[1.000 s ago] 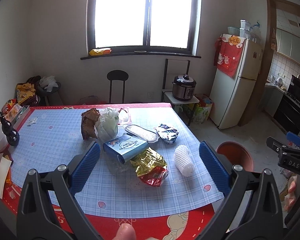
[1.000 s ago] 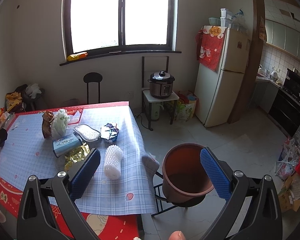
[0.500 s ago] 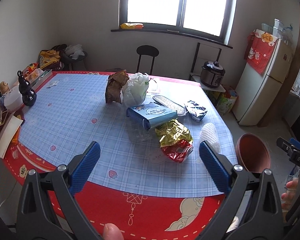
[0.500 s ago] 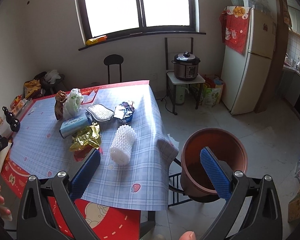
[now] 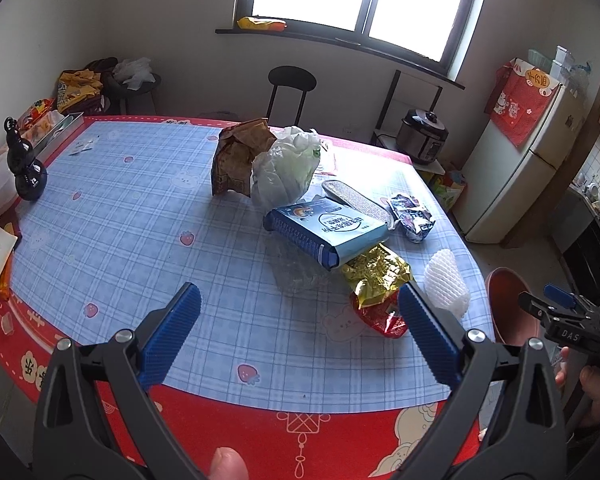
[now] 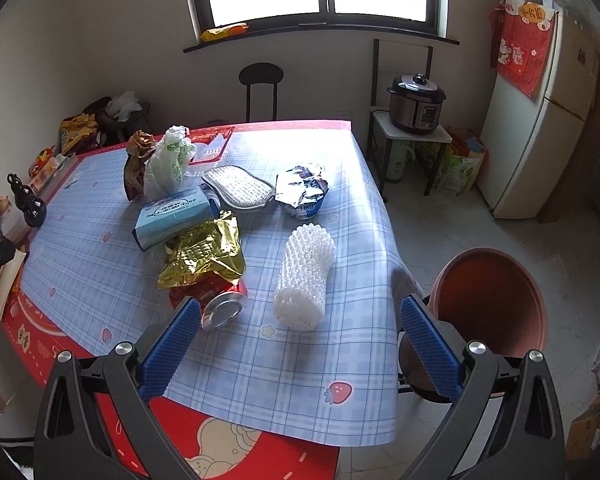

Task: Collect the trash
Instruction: 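Close the right gripper on the white foam net while the left approaches the carton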

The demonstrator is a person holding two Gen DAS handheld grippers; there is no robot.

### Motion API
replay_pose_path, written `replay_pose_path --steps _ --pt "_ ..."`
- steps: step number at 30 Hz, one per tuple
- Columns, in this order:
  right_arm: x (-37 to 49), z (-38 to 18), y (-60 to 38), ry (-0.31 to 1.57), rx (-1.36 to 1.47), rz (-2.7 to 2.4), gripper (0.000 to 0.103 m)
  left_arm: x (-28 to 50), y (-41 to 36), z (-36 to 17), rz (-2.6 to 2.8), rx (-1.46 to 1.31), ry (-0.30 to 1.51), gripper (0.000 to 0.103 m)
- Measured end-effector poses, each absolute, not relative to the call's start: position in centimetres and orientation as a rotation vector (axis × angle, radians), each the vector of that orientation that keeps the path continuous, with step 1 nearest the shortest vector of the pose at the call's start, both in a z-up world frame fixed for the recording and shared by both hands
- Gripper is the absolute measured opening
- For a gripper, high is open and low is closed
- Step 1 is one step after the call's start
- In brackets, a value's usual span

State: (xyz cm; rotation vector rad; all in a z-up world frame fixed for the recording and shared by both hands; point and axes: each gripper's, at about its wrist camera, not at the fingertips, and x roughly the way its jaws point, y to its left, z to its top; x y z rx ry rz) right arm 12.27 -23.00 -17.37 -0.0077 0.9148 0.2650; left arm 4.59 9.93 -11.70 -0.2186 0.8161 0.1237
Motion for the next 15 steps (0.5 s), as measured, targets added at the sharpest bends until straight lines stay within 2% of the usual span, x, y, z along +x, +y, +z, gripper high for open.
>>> replay_pose_path --steps 2,4,6,15 --pt "13.7 -19.0 -22.5 0.951 -0.003 0.256 0.09 5.3 11.2 -12.3 0.13 -0.214 0.824 0.097" --pt "15.4 -20.9 -21.7 0.994 -0.011 0.237 0.078 6.1 12.7 -13.1 0.122 -0.242 0.841 0.097" --pt "16.9 -22.6 -21.0 1.029 -0.005 0.215 0.073 6.6 14.2 -13.9 0.123 -0.268 0.855 0.097" --pt "20.7 -27.1 -19.4 1.069 0.019 0.041 0.071 8.3 18.8 -16.2 0.121 -0.328 0.916 0.097"
